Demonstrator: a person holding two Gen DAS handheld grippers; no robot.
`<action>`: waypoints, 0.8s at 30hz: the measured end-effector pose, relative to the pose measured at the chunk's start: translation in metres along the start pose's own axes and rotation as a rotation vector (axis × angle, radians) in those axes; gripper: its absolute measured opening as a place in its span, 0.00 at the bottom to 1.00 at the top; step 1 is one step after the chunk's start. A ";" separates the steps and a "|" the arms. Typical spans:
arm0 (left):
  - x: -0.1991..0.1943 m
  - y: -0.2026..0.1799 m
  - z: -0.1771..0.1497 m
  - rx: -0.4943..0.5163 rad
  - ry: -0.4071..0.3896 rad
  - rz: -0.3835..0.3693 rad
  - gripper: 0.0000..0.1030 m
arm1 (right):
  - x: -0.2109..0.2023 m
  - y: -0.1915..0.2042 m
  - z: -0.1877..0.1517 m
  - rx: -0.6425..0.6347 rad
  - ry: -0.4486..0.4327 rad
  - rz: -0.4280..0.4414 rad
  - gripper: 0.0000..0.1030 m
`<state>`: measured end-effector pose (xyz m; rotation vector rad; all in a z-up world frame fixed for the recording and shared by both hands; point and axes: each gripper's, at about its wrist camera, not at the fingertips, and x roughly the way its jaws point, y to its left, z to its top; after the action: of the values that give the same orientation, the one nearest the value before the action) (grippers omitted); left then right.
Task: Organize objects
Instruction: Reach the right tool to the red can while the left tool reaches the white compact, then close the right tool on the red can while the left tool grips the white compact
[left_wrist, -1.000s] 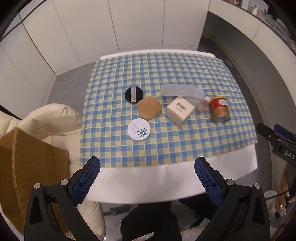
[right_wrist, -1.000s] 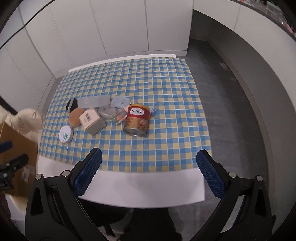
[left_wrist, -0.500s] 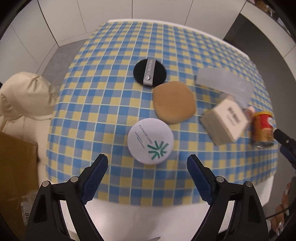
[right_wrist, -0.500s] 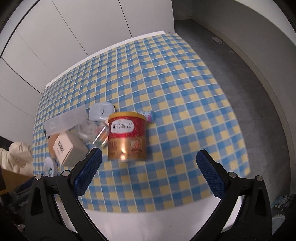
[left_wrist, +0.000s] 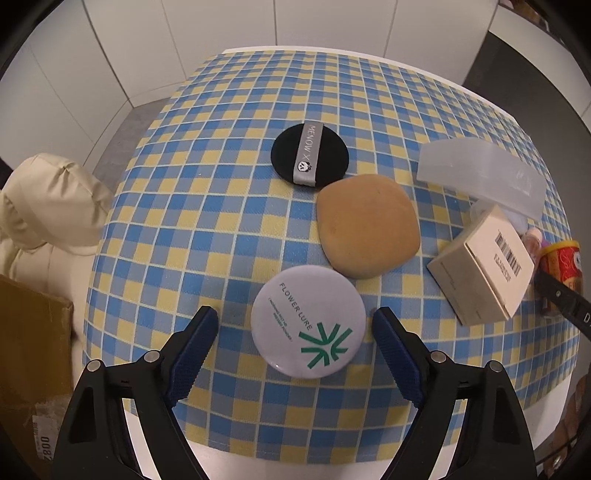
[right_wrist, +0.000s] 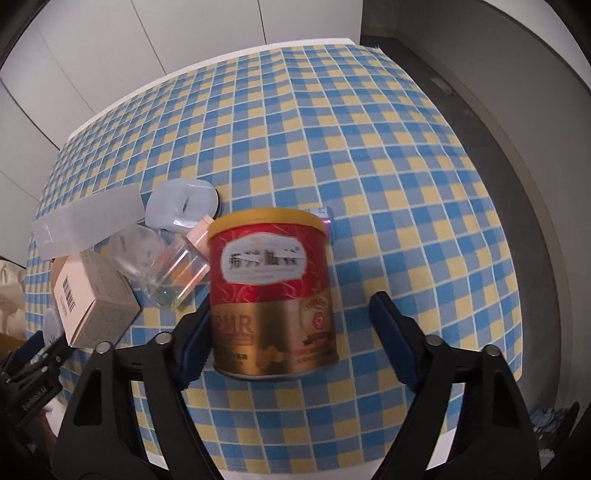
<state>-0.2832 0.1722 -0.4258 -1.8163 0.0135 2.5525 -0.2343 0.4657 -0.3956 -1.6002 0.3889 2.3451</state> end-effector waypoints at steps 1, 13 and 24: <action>0.001 -0.001 0.000 -0.005 -0.004 0.002 0.83 | 0.000 0.001 0.000 -0.006 -0.006 -0.001 0.69; -0.007 -0.016 -0.005 0.003 -0.031 0.004 0.56 | 0.001 0.024 -0.014 -0.096 -0.031 -0.035 0.55; -0.009 -0.019 -0.012 0.039 -0.038 0.010 0.56 | -0.010 0.022 -0.010 -0.096 -0.026 -0.005 0.55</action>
<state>-0.2682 0.1909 -0.4214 -1.7589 0.0711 2.5740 -0.2306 0.4413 -0.3882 -1.6088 0.2705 2.4123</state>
